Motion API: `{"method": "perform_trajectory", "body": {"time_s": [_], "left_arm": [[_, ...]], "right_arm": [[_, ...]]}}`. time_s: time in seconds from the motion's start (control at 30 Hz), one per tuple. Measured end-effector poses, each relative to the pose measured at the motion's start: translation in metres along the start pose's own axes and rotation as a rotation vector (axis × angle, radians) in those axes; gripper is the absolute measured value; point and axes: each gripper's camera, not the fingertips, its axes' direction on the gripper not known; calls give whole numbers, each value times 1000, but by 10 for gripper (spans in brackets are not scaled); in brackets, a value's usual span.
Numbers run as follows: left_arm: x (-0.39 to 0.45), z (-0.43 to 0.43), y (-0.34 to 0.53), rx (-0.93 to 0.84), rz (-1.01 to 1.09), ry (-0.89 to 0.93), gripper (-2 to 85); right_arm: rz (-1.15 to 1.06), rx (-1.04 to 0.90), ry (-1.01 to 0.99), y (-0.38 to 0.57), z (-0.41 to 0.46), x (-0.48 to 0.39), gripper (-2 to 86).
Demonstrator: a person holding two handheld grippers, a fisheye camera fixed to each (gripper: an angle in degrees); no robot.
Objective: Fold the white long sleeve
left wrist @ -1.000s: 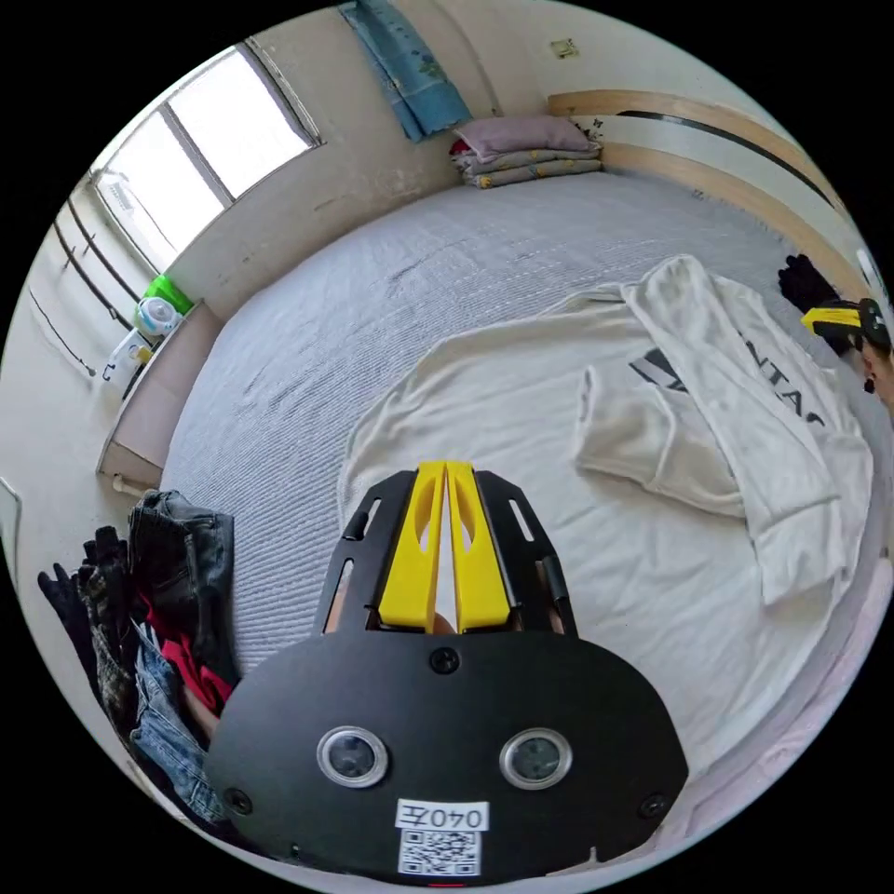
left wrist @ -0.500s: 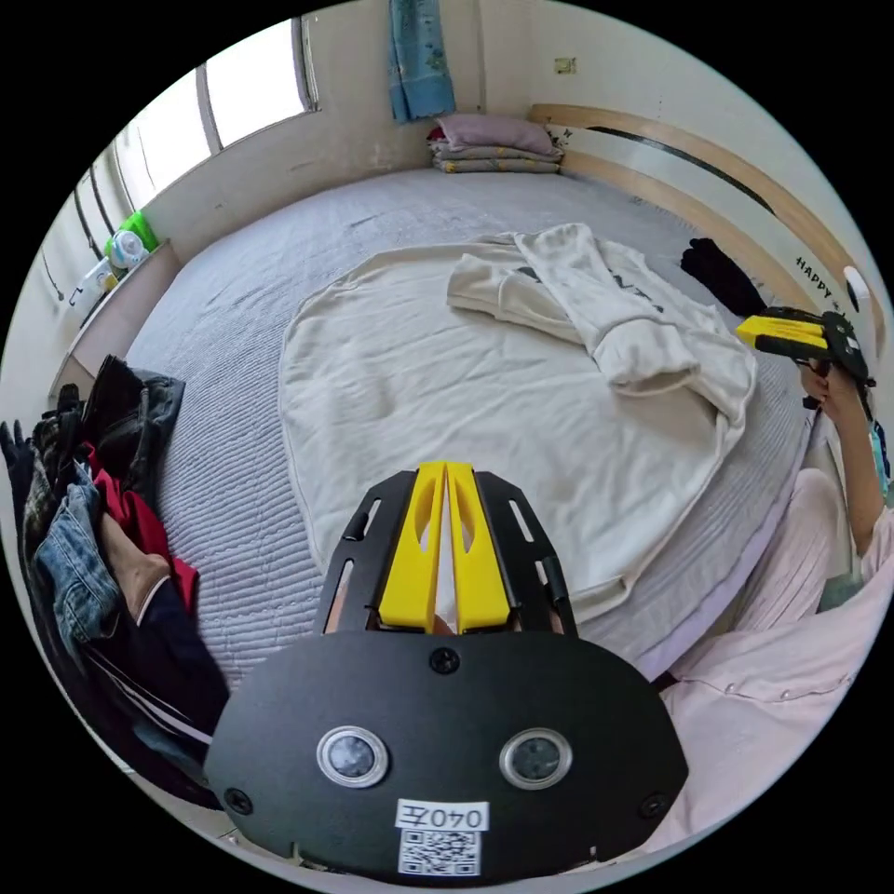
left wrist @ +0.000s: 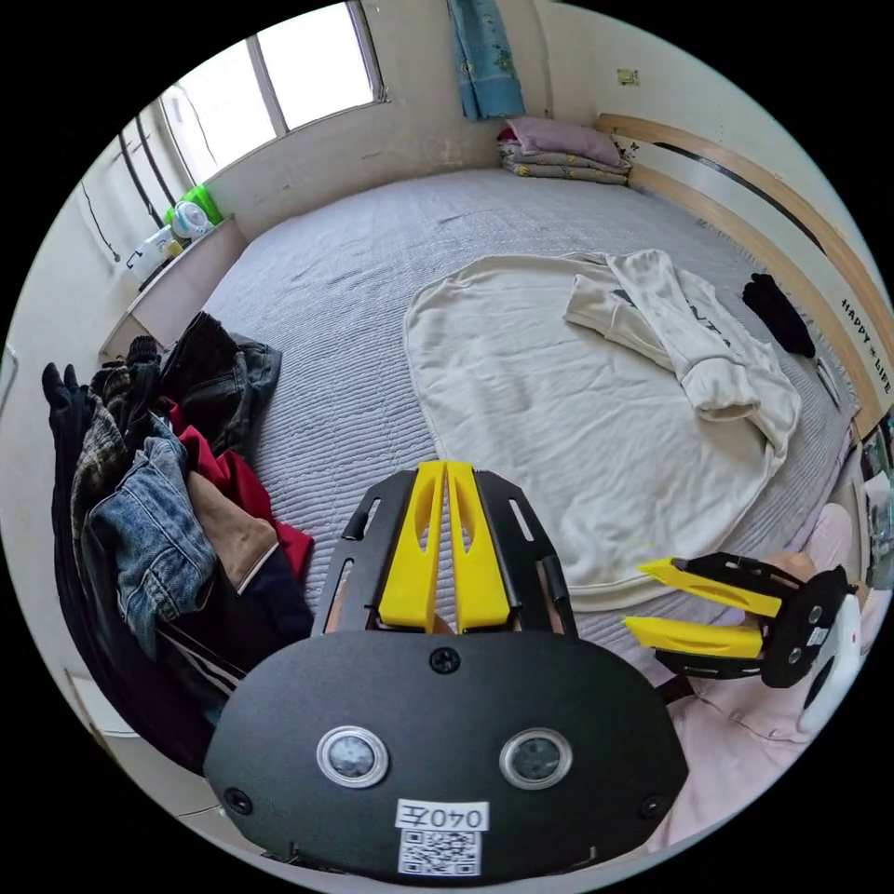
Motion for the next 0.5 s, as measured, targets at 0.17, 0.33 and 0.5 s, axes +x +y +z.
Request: {"method": "perform_trajectory", "body": {"time_s": [0.17, 0.33, 0.5], "left_arm": [[-9, 16, 5, 0, 34, -48, -9], [-23, 35, 1, -10, 34, -34, -9], [-34, 51, -8, -13, 52, -40, -9]], "right_arm": [[3, -27, -6, -24, 33, -11, 106], [36, -45, 7, -32, 54, -17, 97], [158, -29, 4, -13, 61, 0, 33]]}}
